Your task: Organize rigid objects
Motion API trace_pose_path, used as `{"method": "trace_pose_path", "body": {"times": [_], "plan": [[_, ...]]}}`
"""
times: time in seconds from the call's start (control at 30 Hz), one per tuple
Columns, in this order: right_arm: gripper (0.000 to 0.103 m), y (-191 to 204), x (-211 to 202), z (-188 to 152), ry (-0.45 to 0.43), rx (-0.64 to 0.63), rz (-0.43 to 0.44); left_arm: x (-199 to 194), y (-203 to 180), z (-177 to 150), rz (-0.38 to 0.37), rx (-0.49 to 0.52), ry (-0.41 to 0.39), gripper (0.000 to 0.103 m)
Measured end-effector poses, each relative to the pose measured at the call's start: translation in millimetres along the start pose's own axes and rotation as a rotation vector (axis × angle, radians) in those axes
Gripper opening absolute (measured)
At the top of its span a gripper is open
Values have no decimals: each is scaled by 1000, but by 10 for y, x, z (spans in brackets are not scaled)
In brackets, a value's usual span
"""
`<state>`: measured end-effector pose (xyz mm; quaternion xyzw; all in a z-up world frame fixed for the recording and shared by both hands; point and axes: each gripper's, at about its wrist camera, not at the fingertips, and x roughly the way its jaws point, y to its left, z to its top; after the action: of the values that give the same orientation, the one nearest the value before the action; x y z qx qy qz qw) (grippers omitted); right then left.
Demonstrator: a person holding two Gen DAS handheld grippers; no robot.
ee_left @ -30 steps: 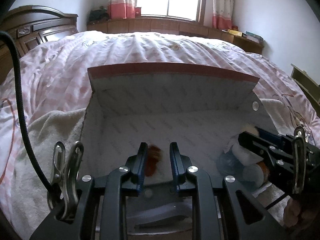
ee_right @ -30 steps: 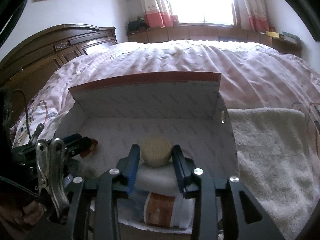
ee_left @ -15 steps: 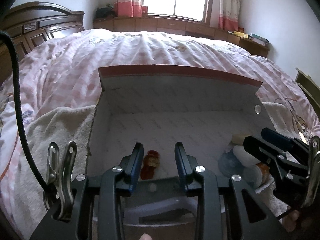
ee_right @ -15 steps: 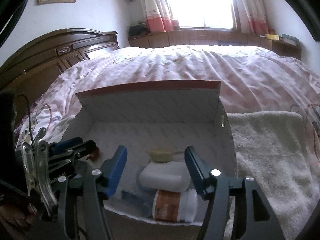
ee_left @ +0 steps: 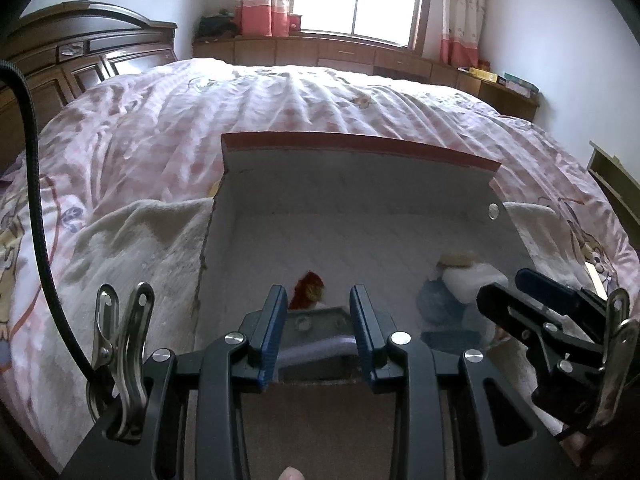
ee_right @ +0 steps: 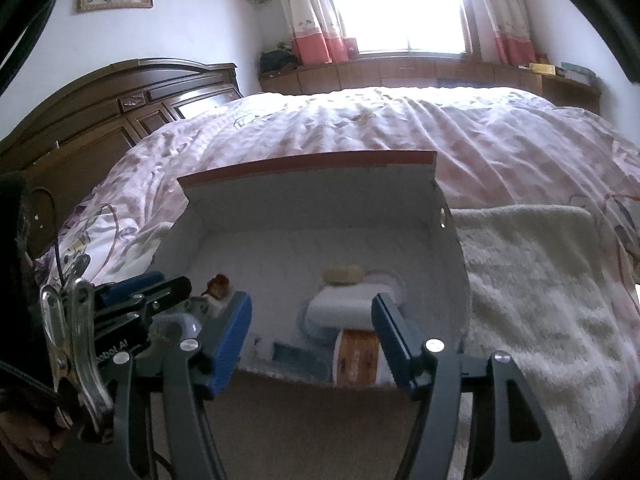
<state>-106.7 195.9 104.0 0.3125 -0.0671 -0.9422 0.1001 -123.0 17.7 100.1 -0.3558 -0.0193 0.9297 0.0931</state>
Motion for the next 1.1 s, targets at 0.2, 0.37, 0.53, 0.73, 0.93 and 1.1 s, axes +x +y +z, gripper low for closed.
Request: {"method": "trace_pose_path", "body": {"times": [0.2,0.37,0.53,0.73,0.93,1.1], "plan": [[66,-21,-142,-134,14,21,-9,-116,-33,-112,13,-1,18,33],[66,-25,-230,-236,30,32,-18,-221,-46,-208,21,-7,24,33],[66,-19,-318,-347,40,38,-30,-299,-62,-322,21,-3,38,33],[66,-21,-354,-504,70,44,-40,-332,-69,-478,25,-9,64,33],[66,-73,-302,-665,114,64,-51,-270,-102,-655,29,-10,111,33],[66,-125,-231,-784,149,82,-65,-189,-141,-753,33,-4,144,33]]}}
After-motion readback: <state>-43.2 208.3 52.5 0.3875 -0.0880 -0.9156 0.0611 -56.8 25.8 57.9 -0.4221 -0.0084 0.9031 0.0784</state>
